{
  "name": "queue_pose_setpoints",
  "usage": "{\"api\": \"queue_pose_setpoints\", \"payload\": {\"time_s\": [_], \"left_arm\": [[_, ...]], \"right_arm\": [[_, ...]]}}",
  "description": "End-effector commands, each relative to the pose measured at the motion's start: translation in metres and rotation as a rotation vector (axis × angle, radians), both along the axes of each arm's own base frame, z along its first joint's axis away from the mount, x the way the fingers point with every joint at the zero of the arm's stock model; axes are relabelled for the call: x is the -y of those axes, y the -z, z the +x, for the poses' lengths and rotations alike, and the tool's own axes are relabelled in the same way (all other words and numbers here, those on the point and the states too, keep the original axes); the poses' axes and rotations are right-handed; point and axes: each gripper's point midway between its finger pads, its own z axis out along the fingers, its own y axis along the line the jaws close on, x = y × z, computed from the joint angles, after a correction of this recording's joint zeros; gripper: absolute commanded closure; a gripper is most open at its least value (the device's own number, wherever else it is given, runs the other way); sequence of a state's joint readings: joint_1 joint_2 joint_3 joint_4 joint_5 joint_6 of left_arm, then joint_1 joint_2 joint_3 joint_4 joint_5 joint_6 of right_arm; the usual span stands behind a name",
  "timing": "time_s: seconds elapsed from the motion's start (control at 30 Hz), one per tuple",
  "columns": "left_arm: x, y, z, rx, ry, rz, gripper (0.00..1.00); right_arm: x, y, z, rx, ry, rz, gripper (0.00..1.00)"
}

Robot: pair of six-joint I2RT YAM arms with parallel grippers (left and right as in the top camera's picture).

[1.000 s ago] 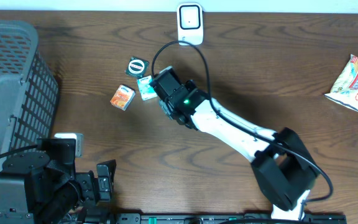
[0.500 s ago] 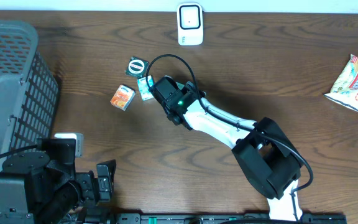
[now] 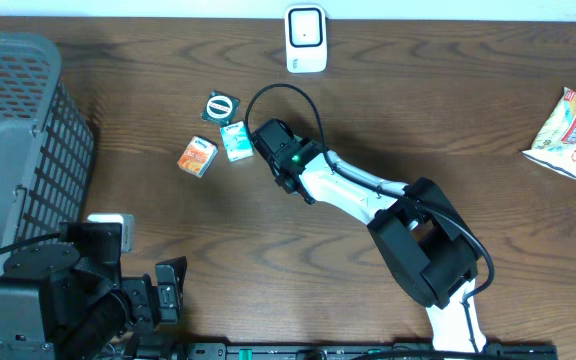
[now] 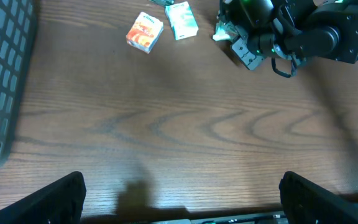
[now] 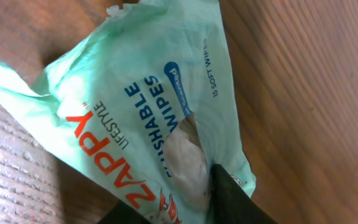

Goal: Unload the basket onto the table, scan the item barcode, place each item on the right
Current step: 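Grasp the green wipes pack with the right gripper and lift, then pull the green wipes pack right and lower it onto the table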

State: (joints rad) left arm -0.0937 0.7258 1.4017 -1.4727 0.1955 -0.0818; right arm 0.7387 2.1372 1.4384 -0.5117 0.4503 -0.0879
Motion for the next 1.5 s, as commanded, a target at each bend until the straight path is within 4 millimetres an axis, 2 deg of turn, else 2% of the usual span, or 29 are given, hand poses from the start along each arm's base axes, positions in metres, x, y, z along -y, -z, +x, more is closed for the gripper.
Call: {"api": "queue_pose_setpoints", "payload": {"time_s": [0.0, 0.13, 0.2, 0.27, 0.37, 0.53, 0.63, 0.8, 0.93, 1.03, 1.27, 1.37, 1.4, 1.47], "left_arm": [[-0.002, 0.000, 0.001, 0.000, -0.010, 0.004, 0.02], [-0.002, 0.000, 0.001, 0.000, -0.010, 0.004, 0.02], [-0.002, 0.000, 0.001, 0.000, -0.010, 0.004, 0.02], [-0.002, 0.000, 0.001, 0.000, -0.010, 0.004, 0.02], [-0.002, 0.000, 0.001, 0.000, -0.010, 0.004, 0.02], [-0.002, 0.000, 0.001, 0.000, -0.010, 0.004, 0.02], [-0.002, 0.000, 0.001, 0.000, -0.011, 0.004, 0.02], [-0.002, 0.000, 0.001, 0.000, -0.010, 0.004, 0.02], [-0.002, 0.000, 0.001, 0.000, -0.010, 0.004, 0.02], [-0.002, 0.000, 0.001, 0.000, -0.010, 0.004, 0.02], [-0.002, 0.000, 0.001, 0.000, -0.010, 0.004, 0.02], [-0.002, 0.000, 0.001, 0.000, -0.010, 0.004, 0.03], [-0.002, 0.000, 0.001, 0.000, -0.010, 0.004, 0.02], [-0.002, 0.000, 0.001, 0.000, -0.010, 0.004, 0.02]], "right_arm": [[-0.002, 0.012, -0.007, -0.039, 0.106, 0.085, 0.80], [-0.018, 0.009, -0.020, -0.132, 0.114, 0.201, 0.82], [-0.024, 0.002, -0.024, -0.181, 0.139, 0.278, 0.80], [-0.029, -0.006, -0.027, -0.237, 0.169, 0.371, 0.83], [-0.039, -0.020, -0.034, -0.373, 0.182, 0.551, 0.91], [-0.053, -0.057, -0.047, -0.673, 0.119, 0.916, 0.93], [-0.039, -0.074, -0.046, -0.787, 0.136, 1.057, 0.96], [-0.005, -0.080, -0.044, -0.875, 0.231, 1.137, 0.99], [0.004, -0.090, -0.049, -0.944, 0.212, 1.248, 0.98], [0.012, -0.084, -0.055, -0.980, 0.247, 1.270, 0.97], [0.022, -0.058, -0.084, -1.090, 0.338, 1.325, 0.95], [0.034, -0.042, -0.080, -1.069, 0.437, 1.322, 0.94], [0.041, -0.036, -0.076, -1.047, 0.471, 1.307, 0.89], [0.057, -0.023, -0.068, -0.983, 0.535, 1.255, 0.86]]}}
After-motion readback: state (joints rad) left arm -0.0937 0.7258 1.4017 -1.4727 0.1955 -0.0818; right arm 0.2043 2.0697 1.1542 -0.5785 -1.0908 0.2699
